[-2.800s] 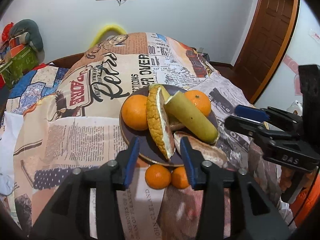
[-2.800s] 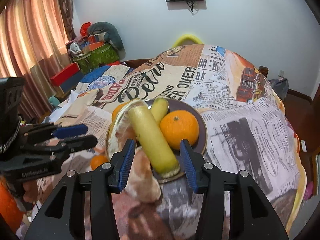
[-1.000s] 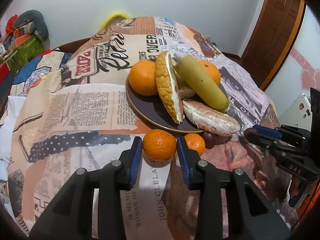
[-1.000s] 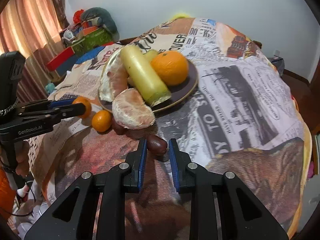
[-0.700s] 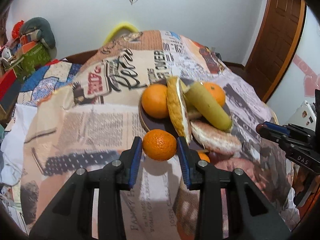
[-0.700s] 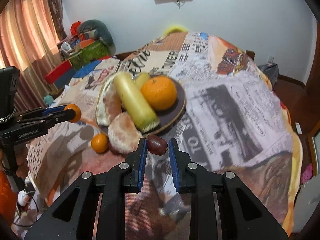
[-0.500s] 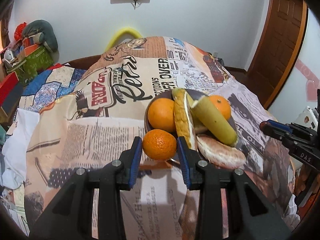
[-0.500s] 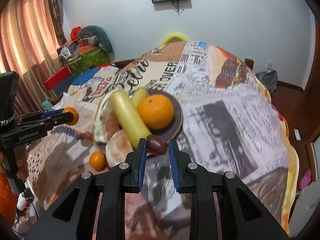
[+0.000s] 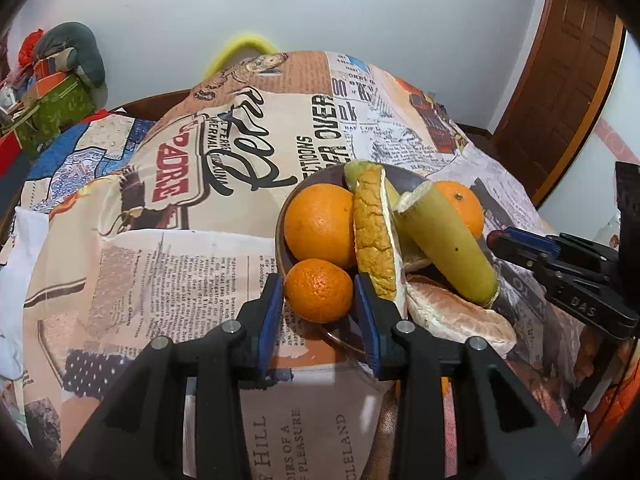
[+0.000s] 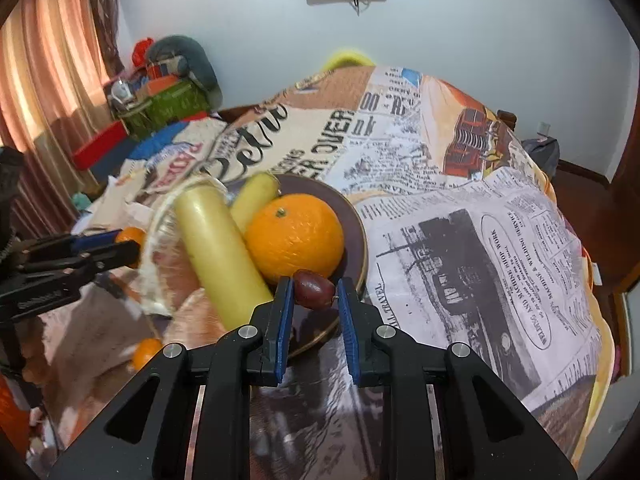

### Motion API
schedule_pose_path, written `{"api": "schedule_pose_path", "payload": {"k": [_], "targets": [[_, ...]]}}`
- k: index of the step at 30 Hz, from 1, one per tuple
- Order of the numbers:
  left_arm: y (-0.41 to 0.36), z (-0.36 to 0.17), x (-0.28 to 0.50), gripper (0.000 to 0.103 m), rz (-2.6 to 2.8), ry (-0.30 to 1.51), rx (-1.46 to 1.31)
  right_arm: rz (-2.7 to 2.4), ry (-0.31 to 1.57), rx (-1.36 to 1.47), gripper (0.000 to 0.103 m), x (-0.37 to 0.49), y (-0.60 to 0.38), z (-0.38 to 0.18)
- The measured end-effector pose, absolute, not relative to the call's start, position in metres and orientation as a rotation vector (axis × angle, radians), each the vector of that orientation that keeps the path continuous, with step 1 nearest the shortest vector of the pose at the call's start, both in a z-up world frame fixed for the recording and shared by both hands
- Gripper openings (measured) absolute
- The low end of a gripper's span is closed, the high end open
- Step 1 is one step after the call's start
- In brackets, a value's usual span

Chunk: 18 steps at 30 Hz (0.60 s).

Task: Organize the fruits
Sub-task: 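Lower the mandarin and date onto the plate and open both tools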

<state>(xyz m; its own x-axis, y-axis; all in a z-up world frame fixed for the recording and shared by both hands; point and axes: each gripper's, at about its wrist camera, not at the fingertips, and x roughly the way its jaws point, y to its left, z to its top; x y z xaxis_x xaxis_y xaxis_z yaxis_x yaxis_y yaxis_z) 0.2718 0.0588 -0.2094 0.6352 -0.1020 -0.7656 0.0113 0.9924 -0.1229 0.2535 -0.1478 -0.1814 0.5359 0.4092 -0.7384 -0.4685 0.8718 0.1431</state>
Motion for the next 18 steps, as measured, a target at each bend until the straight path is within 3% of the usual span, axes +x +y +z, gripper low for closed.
{"api": "schedule_pose_path", "payload": {"k": [5,11,18], "targets": [[0.058,-0.208,0.272,0.036,-0.063,0.872,-0.103,0.527,0.873,-0.063,0.022,0.255,-0.150,-0.185],[0.058,-0.201,0.266,0.037,-0.064,0.862,-0.103,0.529,0.857,-0.073,0.035,0.250,-0.150,-0.178],[0.052,-0.187,0.246,0.038,-0.072,0.846,-0.087,0.536,0.830,-0.065,0.036,0.232,-0.156,-0.162]]}}
